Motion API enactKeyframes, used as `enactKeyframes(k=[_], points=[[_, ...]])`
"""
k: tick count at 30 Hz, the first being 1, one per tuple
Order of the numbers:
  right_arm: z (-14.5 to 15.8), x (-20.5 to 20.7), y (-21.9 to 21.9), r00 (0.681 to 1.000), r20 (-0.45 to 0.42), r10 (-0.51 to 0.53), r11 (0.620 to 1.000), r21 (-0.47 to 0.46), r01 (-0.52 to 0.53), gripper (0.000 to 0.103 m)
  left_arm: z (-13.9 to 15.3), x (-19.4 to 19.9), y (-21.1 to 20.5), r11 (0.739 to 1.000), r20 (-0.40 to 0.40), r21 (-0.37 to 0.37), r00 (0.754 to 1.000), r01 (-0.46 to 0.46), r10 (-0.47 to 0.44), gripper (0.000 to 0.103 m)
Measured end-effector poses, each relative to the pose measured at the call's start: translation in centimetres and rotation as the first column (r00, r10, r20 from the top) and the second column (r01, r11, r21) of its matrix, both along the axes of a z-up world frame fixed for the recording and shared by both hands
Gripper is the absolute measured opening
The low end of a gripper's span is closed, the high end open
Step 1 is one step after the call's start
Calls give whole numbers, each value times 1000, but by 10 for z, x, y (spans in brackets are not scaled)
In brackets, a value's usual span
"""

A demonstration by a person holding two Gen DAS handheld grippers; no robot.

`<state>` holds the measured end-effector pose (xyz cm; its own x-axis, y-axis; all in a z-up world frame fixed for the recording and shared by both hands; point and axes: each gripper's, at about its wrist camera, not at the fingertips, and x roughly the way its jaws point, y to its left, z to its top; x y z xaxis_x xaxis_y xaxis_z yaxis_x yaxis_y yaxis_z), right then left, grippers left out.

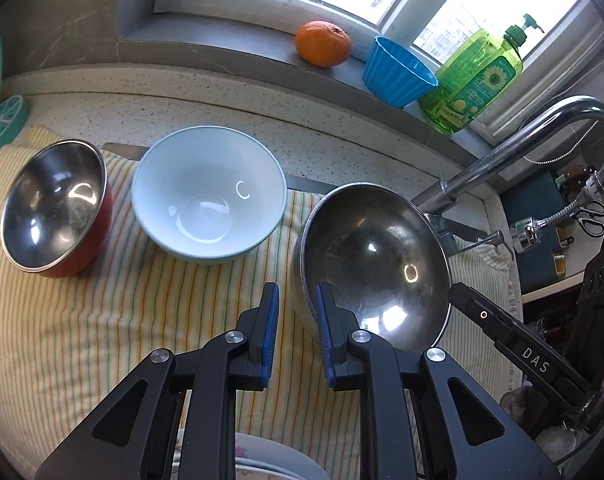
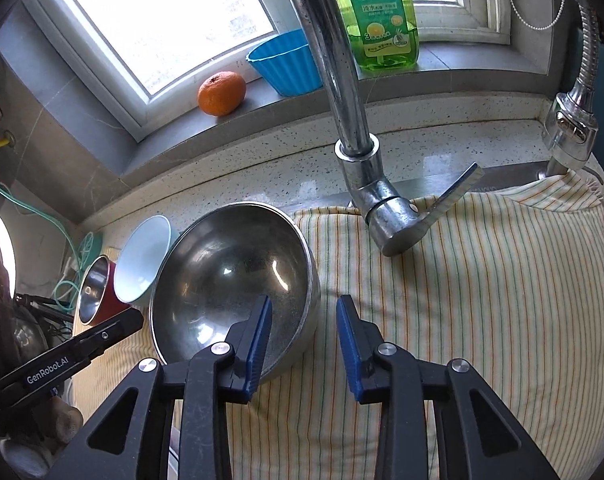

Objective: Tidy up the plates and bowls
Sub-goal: 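Move both tools to the large steel bowl and grip its rim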

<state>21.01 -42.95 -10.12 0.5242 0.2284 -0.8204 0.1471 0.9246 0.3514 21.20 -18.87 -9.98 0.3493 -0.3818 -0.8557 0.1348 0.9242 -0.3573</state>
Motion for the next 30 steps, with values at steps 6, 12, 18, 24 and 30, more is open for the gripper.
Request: enactKeyframes(k=[6, 12, 18, 24, 30], points=[[-8, 8, 3, 1000, -26, 6, 1000, -8, -6, 22, -9, 10, -7, 1000, -24, 3, 999, 22, -22, 17], [-14, 13, 5, 998, -59, 16, 1000, -4, -17, 13, -12, 12, -12, 999, -22, 13, 999, 43, -43, 16], [-16, 16, 5, 997, -78, 19, 1000, -13, -20, 10, -15, 13, -14, 999, -26, 18, 998, 49, -48, 9], [-14, 17, 9, 996, -89, 21, 999, -39, -25, 10, -13, 12, -15, 997, -21, 29, 998, 67, -67, 9], [-12, 12, 8, 995, -101, 11, 999, -33, -14, 10, -11, 8, -14, 996, -21, 25, 997, 80, -79, 9]])
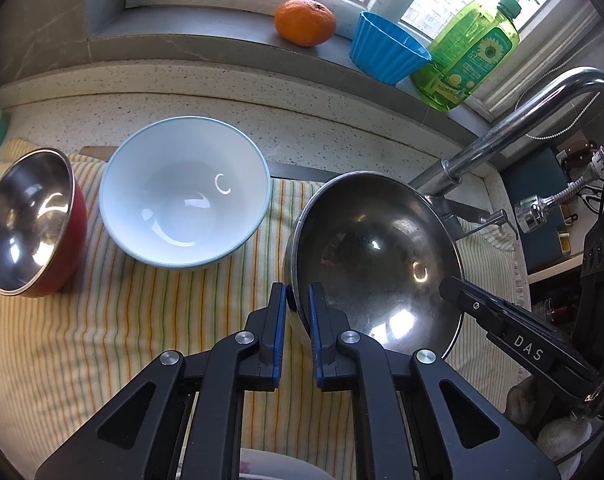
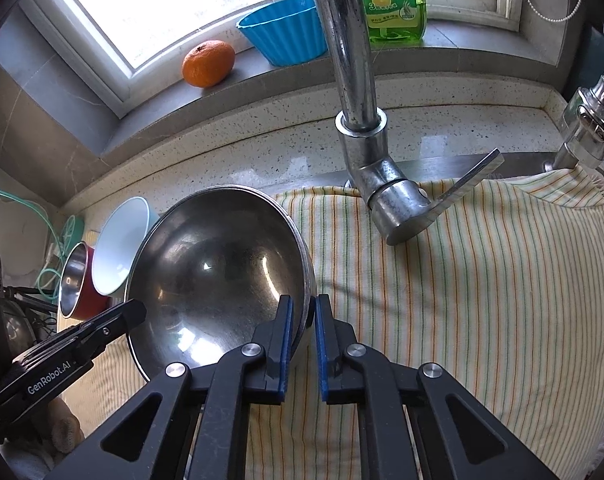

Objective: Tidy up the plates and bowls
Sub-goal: 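Move both tools to the large steel bowl and grip its rim, then lift the large steel bowl with both tools toward the plate stack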

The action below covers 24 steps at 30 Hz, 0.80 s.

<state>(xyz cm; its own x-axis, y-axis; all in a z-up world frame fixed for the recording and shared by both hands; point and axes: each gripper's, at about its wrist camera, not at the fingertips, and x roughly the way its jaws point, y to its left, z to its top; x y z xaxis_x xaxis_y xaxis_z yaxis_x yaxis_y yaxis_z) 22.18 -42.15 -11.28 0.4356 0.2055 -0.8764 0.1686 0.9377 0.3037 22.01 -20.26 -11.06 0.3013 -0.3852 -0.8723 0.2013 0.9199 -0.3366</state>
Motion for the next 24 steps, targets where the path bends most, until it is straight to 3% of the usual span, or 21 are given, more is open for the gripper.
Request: enactKeyframes(k=[24], points=[[17, -76, -4, 999, -8, -41, 999, -29, 41, 10, 17, -62, -5, 994, 1, -8, 994, 112, -112, 10]])
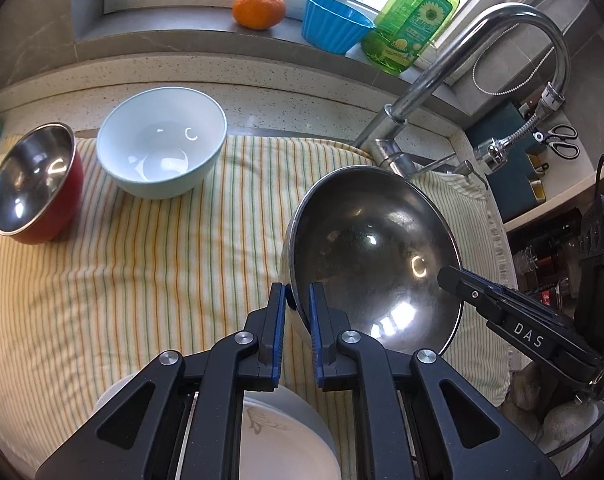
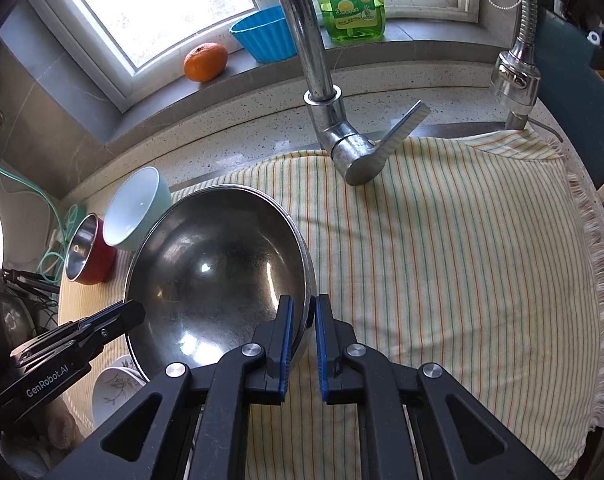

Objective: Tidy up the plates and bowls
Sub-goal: 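Lift the large steel bowl with both tools toward the plate stack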

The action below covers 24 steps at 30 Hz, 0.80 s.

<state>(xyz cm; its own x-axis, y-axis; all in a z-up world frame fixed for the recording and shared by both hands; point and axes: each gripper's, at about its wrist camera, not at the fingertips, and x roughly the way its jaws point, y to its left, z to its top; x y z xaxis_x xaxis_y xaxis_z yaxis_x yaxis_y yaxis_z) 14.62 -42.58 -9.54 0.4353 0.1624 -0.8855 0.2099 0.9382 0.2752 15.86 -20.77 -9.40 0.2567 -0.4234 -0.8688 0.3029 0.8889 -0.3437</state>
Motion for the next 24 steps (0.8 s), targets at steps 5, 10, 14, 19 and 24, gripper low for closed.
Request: enactKeyframes(k=[5, 10, 14, 19, 24], points=[[-3, -17, -4, 1000, -9, -13, 1000, 3, 13, 10, 2, -12, -3, 1000, 3, -3, 1000, 20, -20, 10], [-6, -34, -9, 999, -15, -29, 1000, 5, 29, 10, 1, -25, -9, 999, 0, 3, 999, 42, -42, 10], [-10, -45, -12, 999, -27, -37, 999, 3, 37, 10, -2, -34, -15, 998, -6, 12, 998, 58, -58, 10], [-17, -55, -13, 998, -47, -41, 999, 7, 41, 10, -5, -44, -16, 998, -15, 13, 998, 65, -65, 10], [-22, -62, -14, 998, -56, -43, 999, 7, 44, 10, -8, -50, -18, 997, -23, 18, 997, 73, -72, 10]])
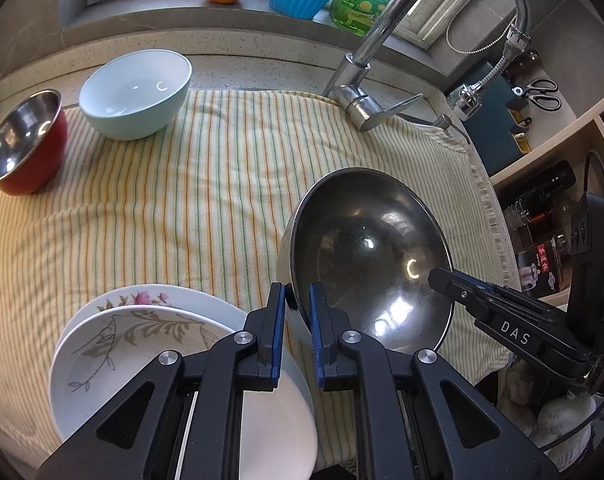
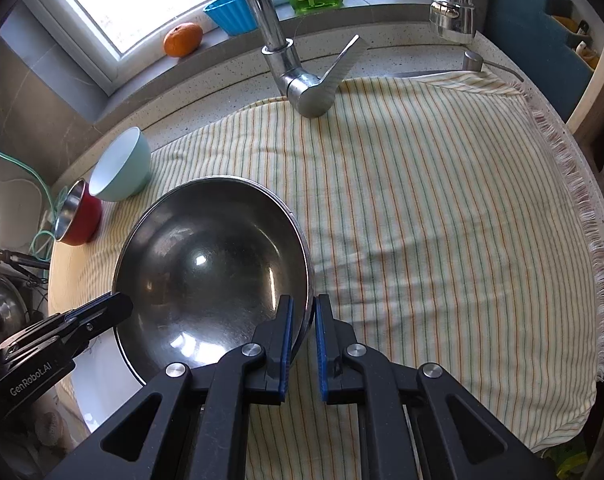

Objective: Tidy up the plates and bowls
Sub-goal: 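Lift the large steel bowl with both tools toward the plate stack, then lower the large steel bowl onto the plate stack and open both tools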

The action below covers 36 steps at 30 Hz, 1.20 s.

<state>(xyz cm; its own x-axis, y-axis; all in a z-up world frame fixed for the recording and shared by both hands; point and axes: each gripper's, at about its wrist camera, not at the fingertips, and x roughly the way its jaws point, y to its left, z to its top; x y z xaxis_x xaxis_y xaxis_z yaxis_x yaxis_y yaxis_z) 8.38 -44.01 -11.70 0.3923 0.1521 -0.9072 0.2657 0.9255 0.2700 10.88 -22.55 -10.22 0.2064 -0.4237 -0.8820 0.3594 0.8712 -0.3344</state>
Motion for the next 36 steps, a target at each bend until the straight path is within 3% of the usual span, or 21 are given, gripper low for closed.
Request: enactKeyframes(k=[25, 34, 36], points=[[-5, -10, 1, 1000, -21, 14, 1000, -11, -14, 10, -5, -5, -1, 1000, -18, 10, 999, 27, -27, 10], [7, -11, 1, 1000, 13, 6, 1000, -22, -6, 15, 2, -5, 6, 1000, -6, 3, 1000, 19, -19, 10], [11, -12, 0, 1000, 22, 1, 1000, -18, 0, 20, 5, -4, 9, 1000, 2, -1, 1000, 13, -13, 10]])
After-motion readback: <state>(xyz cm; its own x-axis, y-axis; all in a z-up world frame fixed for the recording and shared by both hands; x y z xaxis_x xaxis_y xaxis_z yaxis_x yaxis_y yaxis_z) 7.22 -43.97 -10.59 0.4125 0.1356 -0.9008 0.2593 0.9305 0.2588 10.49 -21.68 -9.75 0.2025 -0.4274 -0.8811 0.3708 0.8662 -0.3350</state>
